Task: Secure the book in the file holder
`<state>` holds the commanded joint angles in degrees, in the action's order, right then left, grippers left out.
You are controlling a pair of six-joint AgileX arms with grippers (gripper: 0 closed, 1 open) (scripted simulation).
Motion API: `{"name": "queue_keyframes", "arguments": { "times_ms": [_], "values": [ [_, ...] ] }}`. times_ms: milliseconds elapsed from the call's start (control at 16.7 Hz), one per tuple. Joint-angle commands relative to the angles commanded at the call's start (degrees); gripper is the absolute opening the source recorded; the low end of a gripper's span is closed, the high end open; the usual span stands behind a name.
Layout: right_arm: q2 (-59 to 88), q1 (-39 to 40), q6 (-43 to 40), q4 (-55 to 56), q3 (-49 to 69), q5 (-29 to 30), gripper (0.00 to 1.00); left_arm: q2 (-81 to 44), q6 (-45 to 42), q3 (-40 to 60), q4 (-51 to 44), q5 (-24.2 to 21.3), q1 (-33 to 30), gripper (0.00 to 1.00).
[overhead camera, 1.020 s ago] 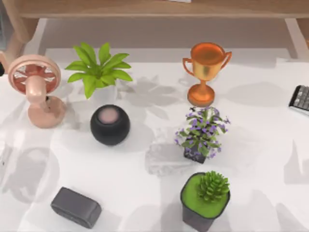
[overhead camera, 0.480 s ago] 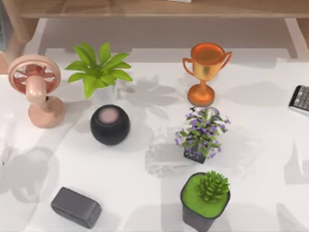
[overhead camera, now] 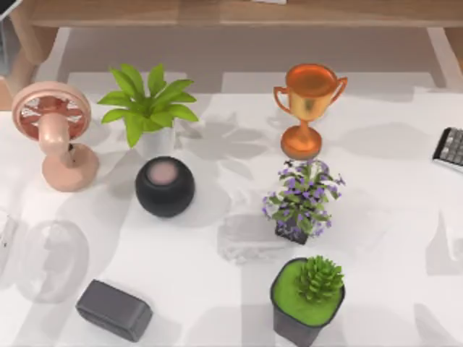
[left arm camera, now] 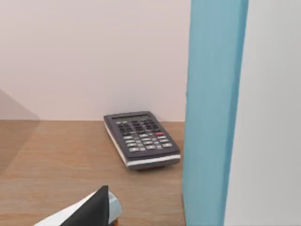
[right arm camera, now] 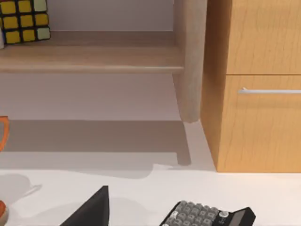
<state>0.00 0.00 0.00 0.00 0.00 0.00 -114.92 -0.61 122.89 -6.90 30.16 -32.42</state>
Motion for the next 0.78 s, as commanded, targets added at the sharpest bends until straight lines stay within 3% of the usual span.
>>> {"name": "queue_keyframes", "arguments": {
  "times_ms": [480, 780],
  "values": [
    [0.0, 0.0, 0.0, 0.0, 0.0, 0.0, 1.0, -1.7, 0.0, 1.8, -0.1, 0.3, -0.3, 1.0],
    [0.0, 0.0, 0.0, 0.0, 0.0, 0.0, 1.0, -5.8, 0.1, 8.3, -2.4, -0.5, 0.4, 1.0]
  ]
}}
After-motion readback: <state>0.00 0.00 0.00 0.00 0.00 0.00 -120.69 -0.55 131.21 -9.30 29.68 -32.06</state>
